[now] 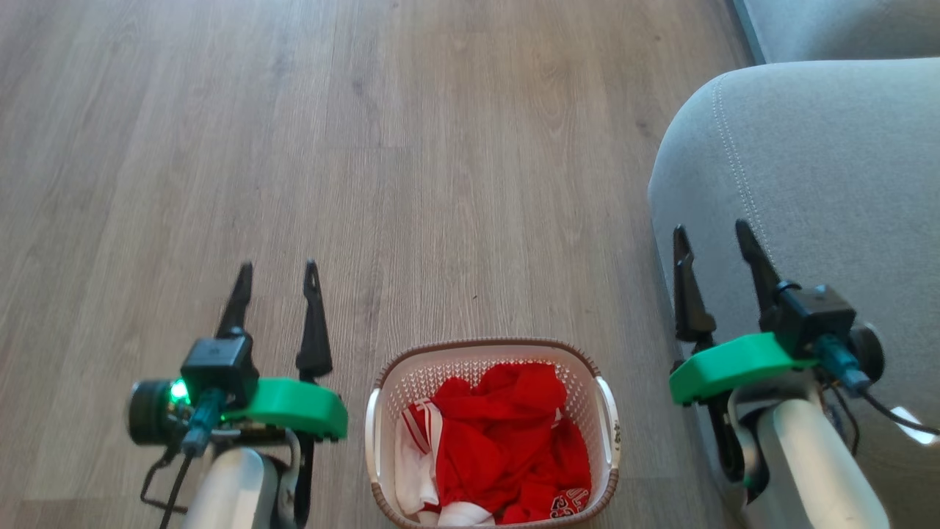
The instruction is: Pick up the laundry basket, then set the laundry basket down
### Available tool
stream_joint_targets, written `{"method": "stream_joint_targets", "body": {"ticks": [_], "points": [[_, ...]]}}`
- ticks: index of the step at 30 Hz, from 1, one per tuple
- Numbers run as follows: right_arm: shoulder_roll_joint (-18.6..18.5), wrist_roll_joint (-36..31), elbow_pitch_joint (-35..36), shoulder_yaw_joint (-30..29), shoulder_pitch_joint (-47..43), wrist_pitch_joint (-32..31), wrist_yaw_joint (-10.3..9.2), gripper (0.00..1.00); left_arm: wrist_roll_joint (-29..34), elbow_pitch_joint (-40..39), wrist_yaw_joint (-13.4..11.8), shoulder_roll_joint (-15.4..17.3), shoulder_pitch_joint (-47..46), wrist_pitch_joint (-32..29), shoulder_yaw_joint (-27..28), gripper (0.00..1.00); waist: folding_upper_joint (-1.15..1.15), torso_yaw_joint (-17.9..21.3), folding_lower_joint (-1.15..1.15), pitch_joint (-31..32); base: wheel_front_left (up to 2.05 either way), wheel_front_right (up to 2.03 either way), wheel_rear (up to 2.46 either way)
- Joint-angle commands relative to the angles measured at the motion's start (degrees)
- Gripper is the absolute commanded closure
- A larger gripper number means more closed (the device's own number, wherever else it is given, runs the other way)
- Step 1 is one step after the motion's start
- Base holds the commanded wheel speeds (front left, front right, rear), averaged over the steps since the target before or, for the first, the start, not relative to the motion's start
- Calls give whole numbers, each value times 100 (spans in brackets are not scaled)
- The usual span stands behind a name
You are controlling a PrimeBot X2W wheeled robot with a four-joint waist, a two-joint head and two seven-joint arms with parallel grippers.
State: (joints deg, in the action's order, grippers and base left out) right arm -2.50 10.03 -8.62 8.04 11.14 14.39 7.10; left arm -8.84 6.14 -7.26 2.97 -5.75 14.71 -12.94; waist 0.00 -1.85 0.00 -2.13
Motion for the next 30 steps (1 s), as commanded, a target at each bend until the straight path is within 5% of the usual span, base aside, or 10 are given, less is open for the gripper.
{"method": "stream_joint_targets", "body": {"ticks": [1,9,30], "points": [[-38,61,63,159,53,61,39,0,-70,-62,78,-4,-142,29,168,0,0,6,0,16,0,0,0],[-38,135,-440,274,113,61,39,0,-453,546,453,-8,-115,29,37,0,0,30,0,42,0,0,0],[-38,125,-447,273,257,61,39,0,-414,509,324,-9,-251,29,53,0,0,23,0,-182,0,0,0]]}}
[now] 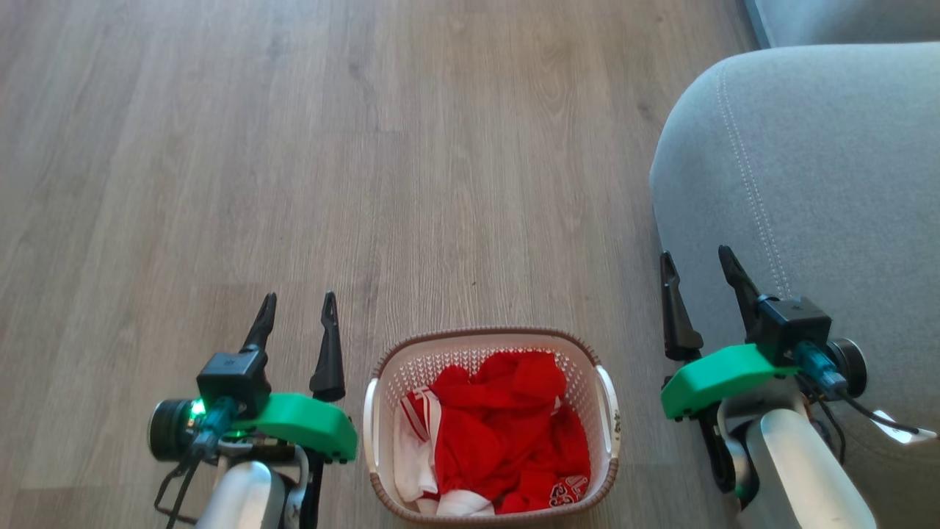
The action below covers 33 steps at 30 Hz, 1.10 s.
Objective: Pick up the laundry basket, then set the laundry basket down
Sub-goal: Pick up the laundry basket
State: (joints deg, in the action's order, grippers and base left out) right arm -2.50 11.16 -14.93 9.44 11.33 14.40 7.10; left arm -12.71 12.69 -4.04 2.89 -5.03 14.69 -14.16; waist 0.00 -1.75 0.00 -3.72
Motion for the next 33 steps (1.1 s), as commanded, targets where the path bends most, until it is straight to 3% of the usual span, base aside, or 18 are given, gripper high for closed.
{"method": "stream_joint_targets", "body": {"ticks": [1,8,18,28,33], "points": [[-38,16,169,138,255,60,39,0,-29,-126,24,-1,-336,30,165,0,0,27,0,-53,0,0,0],[-38,-161,-469,191,551,60,39,0,-135,255,152,-1,-545,30,92,0,0,153,0,-530,0,0,0],[-38,-38,-2000,124,1389,60,39,0,-142,1390,272,-2,-1185,30,-36,0,0,274,0,-1570,0,0,0],[-38,-2,-3295,604,2202,30,39,0,-129,3088,496,-2,-2143,30,-310,0,0,313,0,-2492,0,0,0],[-38,475,-3833,1048,2583,-41,39,0,-132,3794,637,-2,-2588,30,-451,0,0,302,0,-2899,0,0,0]]}}
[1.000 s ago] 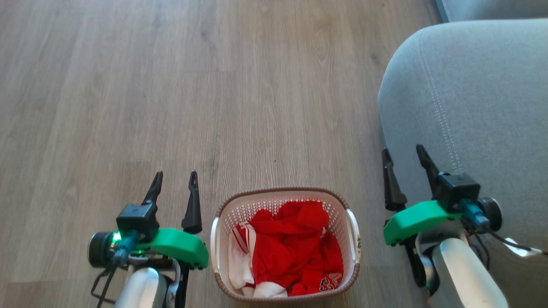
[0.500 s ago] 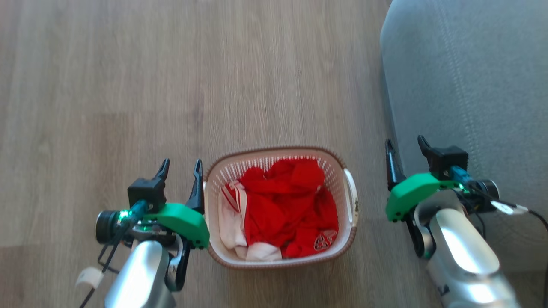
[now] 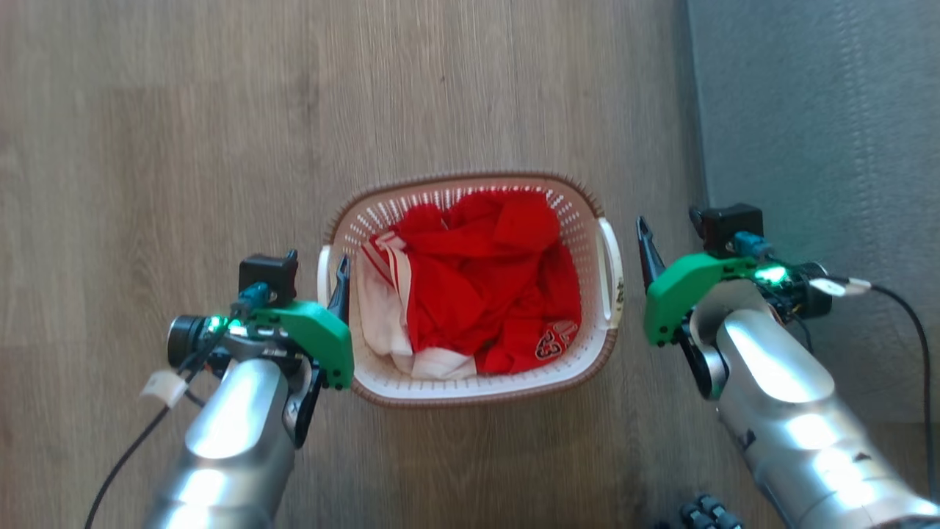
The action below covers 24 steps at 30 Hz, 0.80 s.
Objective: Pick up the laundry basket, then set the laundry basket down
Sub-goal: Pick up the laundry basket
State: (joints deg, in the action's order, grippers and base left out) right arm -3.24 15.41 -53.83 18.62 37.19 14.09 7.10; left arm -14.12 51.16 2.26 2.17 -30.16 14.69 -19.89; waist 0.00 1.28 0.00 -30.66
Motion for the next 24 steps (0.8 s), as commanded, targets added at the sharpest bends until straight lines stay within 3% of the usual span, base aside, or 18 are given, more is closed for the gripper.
{"method": "stream_joint_targets", "body": {"ticks": [1,10,24], "points": [[36,131,-30,211,72,-23,39,0,-22,54,36,71,-155,30,104,0,0,-5,0,-284,0,0,0],[36,540,-707,774,549,-232,39,0,-157,885,200,71,-811,30,-251,0,0,-103,0,-920,0,0,0],[36,1210,-963,1577,881,-652,39,0,-647,1918,455,71,-1383,-47,-883,0,0,-11,0,-1356,0,0,0]]}}
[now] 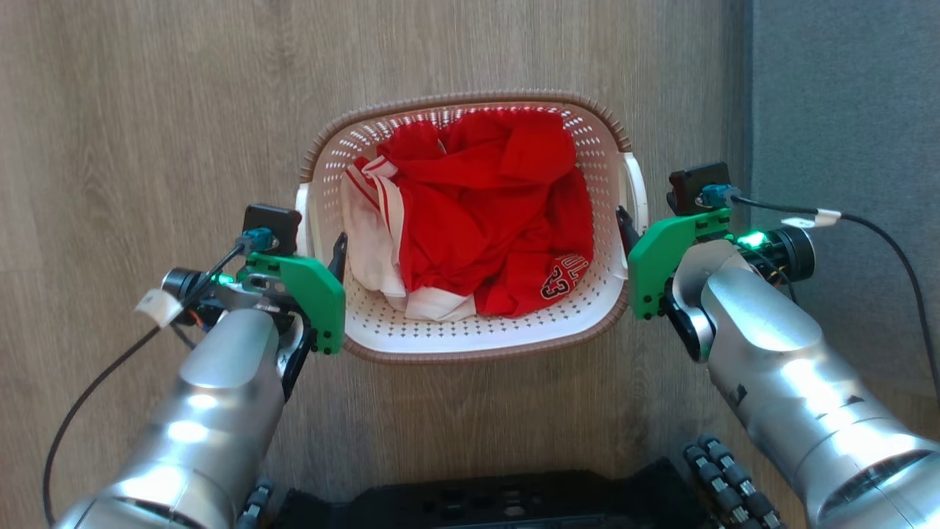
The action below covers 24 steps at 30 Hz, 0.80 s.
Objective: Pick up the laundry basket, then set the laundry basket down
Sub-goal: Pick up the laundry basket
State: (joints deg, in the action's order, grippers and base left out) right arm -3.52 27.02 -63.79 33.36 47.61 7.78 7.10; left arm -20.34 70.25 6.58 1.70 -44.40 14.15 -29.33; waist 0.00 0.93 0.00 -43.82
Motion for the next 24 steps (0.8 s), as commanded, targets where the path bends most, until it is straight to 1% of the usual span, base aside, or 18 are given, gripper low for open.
{"method": "stream_joint_targets", "body": {"ticks": [1,11,16,20,24], "points": [[64,90,19,143,-132,-58,39,0,-49,48,33,118,8,-20,7,0,0,25,0,-66,0,0,0],[64,281,-165,376,211,-46,39,0,-316,221,80,118,-337,-290,-401,0,0,-62,0,-425,0,0,0],[64,709,-73,362,272,-175,39,0,-446,236,87,118,-497,-467,-626,0,0,-141,0,-604,0,0,0],[64,633,-283,476,445,-198,39,0,-525,242,89,118,-614,-514,-797,0,0,-172,0,-733,0,0,0],[64,808,-368,487,492,-303,39,0,-688,193,90,118,-689,-575,-1012,0,0,-224,0,-829,0,0,0]]}}
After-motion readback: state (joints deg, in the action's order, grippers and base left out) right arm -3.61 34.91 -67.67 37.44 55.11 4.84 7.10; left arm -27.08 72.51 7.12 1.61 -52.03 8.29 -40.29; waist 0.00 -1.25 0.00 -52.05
